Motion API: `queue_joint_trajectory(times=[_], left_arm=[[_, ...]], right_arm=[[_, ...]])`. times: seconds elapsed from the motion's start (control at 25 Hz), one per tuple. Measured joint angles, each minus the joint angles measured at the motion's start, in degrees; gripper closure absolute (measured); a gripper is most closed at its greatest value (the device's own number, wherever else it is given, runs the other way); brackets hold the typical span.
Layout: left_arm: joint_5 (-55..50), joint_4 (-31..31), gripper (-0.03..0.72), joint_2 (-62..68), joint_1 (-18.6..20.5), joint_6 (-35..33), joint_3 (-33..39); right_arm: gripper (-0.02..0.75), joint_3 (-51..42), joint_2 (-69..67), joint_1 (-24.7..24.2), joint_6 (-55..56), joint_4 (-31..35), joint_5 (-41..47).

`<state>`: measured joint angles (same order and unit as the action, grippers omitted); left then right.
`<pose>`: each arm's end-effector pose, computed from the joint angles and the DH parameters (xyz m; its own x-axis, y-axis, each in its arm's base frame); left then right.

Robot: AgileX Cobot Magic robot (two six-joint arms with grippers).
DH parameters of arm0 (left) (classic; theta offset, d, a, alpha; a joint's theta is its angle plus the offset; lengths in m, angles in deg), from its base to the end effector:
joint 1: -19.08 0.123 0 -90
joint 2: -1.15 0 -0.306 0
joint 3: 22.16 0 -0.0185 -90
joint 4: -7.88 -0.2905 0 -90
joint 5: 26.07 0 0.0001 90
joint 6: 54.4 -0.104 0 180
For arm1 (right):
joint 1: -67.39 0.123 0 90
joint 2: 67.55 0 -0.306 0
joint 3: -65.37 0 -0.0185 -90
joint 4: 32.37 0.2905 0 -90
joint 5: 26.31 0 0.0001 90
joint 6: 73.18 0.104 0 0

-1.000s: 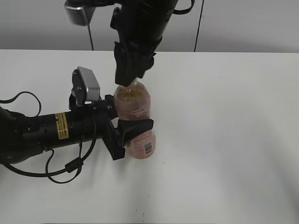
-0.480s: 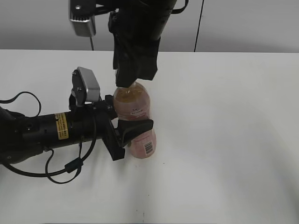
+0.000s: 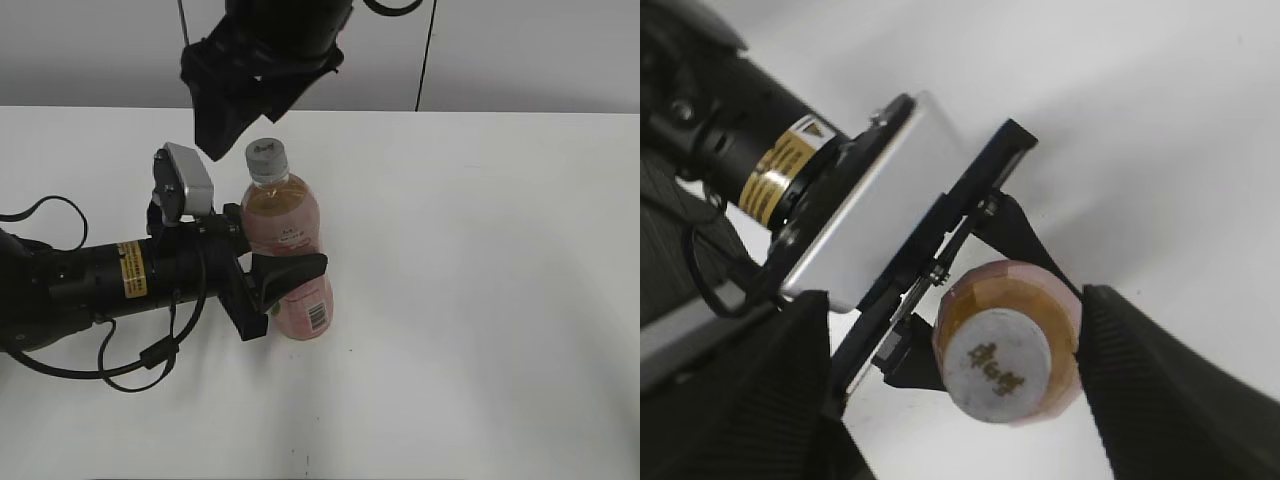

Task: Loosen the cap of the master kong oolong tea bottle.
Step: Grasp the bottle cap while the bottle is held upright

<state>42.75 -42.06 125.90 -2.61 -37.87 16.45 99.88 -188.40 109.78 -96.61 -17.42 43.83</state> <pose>0.2940 -0.1968 0.0832 -0.1242 0.1376 -0.9827 0.9220 0.3819 -0.0630 0.3425 0.3469 0.3306 -0.4123 -0.7876 -0.4580 -0.9018 0.4243 0.0821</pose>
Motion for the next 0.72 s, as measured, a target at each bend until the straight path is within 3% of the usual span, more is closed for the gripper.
queue_joint_trajectory(times=[0.2, 0.72], left_arm=[[0.0, 0.0, 0.303, 0.0, 0.0, 0.04, 0.0], [0.0, 0.05, 0.303, 0.0, 0.0, 0.12, 0.0]], right_arm=[[0.16, 0.06, 0.0, 0.0, 19.58, -4.0, 0.0], [0.161, 0.0, 0.0, 0.17, 31.03, -6.46, 0.0]])
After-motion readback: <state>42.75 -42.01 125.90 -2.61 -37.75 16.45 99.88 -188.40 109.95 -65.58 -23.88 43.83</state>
